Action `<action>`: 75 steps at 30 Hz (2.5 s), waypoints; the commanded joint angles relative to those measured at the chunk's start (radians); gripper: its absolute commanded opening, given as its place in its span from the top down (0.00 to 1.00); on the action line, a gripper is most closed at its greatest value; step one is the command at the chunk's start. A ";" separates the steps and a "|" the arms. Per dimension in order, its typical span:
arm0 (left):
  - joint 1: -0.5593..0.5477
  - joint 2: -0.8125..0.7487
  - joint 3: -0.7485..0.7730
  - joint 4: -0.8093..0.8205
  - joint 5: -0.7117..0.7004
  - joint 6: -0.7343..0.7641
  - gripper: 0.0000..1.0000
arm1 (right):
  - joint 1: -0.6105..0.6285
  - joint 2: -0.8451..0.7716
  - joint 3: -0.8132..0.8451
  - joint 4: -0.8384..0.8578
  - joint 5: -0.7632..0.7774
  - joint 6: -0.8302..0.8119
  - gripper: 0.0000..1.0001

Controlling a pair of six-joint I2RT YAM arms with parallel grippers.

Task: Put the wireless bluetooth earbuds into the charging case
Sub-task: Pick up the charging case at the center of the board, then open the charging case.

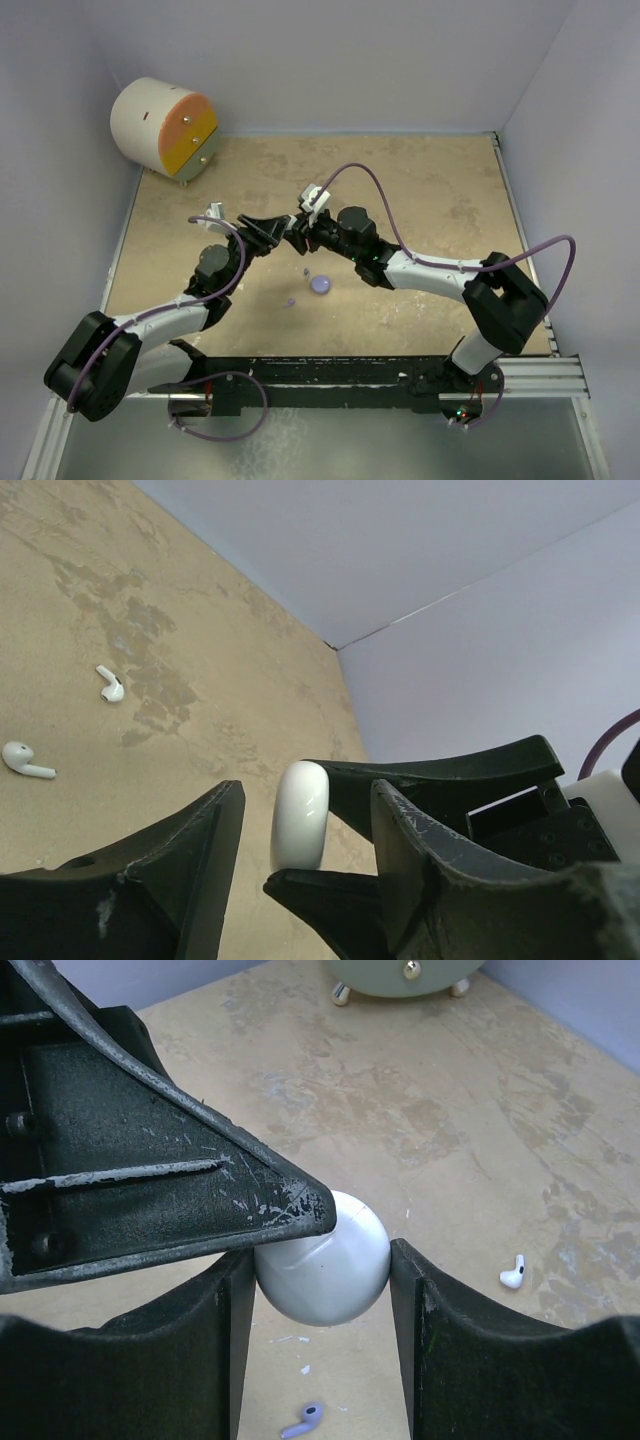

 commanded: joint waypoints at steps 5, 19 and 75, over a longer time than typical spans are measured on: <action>-0.013 0.011 0.007 0.106 0.016 0.031 0.54 | 0.002 -0.042 0.023 0.042 -0.030 -0.014 1.00; -0.037 0.045 0.017 0.137 0.024 0.042 0.67 | 0.002 -0.051 0.013 0.046 -0.038 -0.016 1.00; -0.041 -0.070 -0.057 0.093 0.011 -0.067 1.00 | -0.081 -0.214 -0.136 0.065 0.135 0.359 0.00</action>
